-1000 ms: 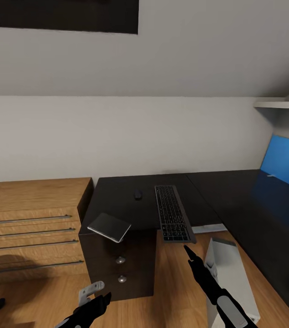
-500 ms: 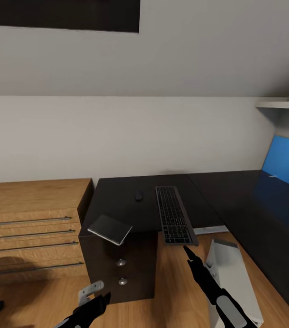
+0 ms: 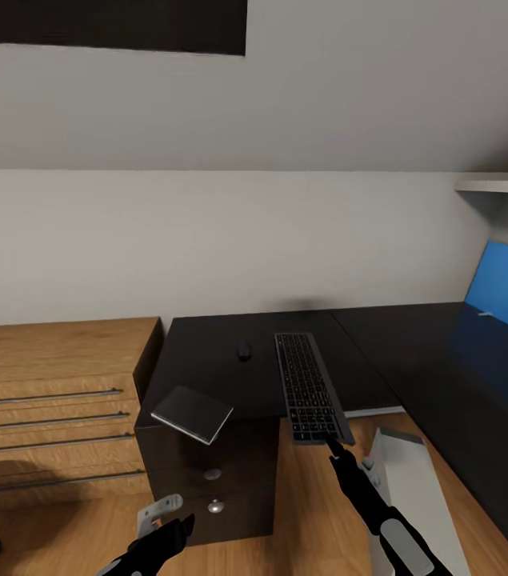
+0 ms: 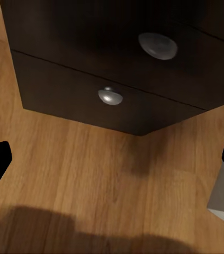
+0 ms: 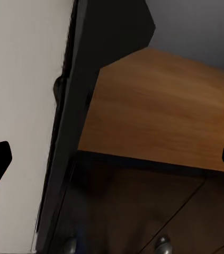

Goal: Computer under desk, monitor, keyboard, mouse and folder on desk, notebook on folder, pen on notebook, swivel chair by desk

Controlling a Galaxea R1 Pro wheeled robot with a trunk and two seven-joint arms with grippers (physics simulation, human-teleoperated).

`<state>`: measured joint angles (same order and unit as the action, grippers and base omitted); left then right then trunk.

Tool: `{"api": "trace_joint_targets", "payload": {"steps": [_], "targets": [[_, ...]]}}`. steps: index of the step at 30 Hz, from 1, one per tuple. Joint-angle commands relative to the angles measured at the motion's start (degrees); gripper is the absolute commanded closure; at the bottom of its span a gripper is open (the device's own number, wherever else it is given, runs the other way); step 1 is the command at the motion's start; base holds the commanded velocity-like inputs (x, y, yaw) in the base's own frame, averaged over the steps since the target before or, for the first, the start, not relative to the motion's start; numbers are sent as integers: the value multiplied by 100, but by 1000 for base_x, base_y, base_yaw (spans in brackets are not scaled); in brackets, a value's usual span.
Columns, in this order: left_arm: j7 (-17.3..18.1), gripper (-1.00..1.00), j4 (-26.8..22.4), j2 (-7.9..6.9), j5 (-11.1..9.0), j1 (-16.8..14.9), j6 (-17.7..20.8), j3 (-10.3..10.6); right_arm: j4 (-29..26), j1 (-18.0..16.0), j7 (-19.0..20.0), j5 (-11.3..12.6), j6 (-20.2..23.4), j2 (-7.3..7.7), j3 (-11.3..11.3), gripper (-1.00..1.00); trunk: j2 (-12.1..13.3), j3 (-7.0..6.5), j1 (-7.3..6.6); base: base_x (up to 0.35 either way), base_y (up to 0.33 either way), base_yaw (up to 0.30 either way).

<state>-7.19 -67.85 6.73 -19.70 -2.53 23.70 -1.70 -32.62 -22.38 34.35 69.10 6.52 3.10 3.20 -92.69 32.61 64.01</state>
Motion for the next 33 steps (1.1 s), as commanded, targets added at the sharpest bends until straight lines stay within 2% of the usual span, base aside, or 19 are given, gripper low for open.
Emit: {"api": "trace_joint_targets", "payload": {"steps": [1,6,9,13,16,22,24,33], "targets": [[-35,-100,-9,4,-60,-2,29,-6,1,-3,11,60,24,6,21,-100,-2,5,-1,3,0,0],[-37,-100,-9,6,-60,-2,23,-6,1,-3,12,60,-29,12,19,-100,-2,5,-1,1,0,0],[-37,-100,-9,9,-60,-2,21,-1,-5,-3,11,60,-46,14,17,-100,119,-48,-67,0,0,0],[-37,-100,-9,12,-60,-2,21,2,-12,-3,18,60,-54,22,14,-100,119,-48,-67,0,0,0],[-37,-100,-9,13,-59,-2,21,3,-15,-3,19,60,-54,23,14,-100,239,-102,-133,0,0,0],[-34,-100,-9,13,-55,-2,21,3,-16,-3,19,60,-54,24,14,-100,239,-102,-133,0,0,0],[-36,-100,-9,13,-53,-2,21,3,-16,-3,19,60,-54,24,14,-100,319,-138,-177,0,0,0],[-37,-100,-9,13,-60,-2,21,3,-16,-3,19,60,-54,24,14,-100,319,-138,-177,0,0,0]]}}
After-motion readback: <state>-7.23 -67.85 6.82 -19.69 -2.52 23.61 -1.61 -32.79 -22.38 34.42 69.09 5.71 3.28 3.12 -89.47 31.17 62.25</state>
